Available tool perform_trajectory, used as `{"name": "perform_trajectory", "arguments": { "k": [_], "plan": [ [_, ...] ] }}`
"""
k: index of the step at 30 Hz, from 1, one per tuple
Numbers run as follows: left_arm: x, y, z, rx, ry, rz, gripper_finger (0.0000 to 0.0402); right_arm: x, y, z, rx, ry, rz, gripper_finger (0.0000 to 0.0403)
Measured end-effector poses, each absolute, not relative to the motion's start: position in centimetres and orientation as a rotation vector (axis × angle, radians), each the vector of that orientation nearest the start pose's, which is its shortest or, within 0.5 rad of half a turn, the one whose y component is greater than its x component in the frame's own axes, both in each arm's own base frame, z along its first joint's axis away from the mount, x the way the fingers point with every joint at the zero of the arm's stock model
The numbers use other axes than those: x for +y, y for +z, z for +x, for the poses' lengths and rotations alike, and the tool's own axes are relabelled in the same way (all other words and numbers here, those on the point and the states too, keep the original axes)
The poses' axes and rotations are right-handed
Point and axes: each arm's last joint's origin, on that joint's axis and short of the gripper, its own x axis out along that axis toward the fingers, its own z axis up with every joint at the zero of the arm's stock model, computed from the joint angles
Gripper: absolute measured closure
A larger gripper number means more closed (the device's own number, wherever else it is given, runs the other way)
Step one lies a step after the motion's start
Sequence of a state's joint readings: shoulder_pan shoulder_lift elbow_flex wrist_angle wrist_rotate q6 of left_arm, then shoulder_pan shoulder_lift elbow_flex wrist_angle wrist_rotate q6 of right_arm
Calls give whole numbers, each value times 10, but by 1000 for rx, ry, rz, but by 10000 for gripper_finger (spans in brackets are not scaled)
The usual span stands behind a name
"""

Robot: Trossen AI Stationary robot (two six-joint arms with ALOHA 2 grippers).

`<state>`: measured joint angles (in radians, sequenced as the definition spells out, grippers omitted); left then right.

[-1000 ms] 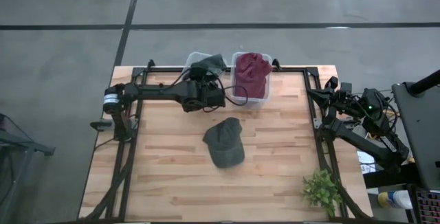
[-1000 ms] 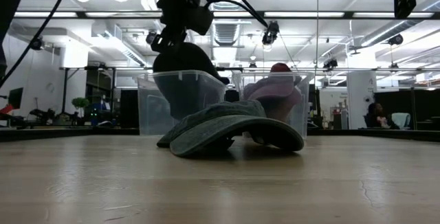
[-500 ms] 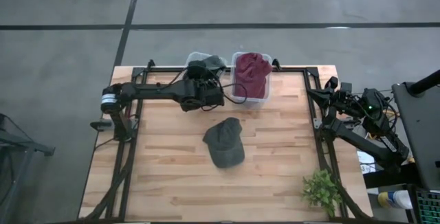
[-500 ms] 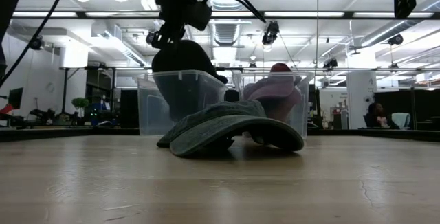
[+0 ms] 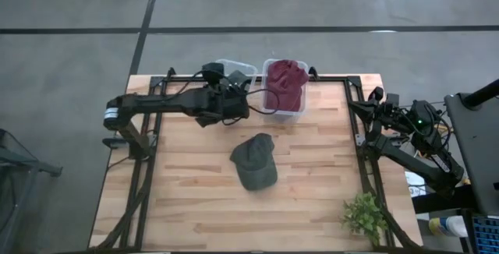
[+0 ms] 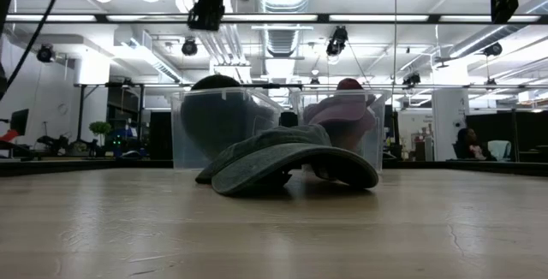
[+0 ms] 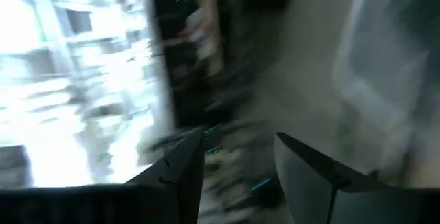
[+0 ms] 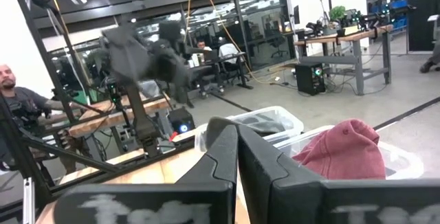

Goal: Pick & Place hat
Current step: Put the gray cap into the left transparent bin

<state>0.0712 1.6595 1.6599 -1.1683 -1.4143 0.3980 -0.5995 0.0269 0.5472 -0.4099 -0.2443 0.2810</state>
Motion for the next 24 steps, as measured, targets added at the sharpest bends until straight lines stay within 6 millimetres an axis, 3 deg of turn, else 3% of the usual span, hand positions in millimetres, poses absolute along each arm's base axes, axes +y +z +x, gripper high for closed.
{"name": "perform_trajectory", "arguments": {
  "k": [3, 8, 12, 17, 24],
  "plan": [
    [34, 386, 310, 1079, 956, 804, 234, -13, 295, 32, -151, -338, 232, 394],
    [8, 432, 297, 809, 486, 231, 234, -13, 295, 32, -151, -338, 232, 394],
    [-9, 449, 290, 714, 176, -44, 234, -13, 295, 32, -151, -338, 232, 394],
    [-36, 443, 297, 671, 77, -152, 234, -13, 295, 32, -151, -338, 232, 394],
    [-79, 389, 317, 749, -7, -139, 234, -13, 295, 32, -152, -337, 238, 394]
  ]
}}
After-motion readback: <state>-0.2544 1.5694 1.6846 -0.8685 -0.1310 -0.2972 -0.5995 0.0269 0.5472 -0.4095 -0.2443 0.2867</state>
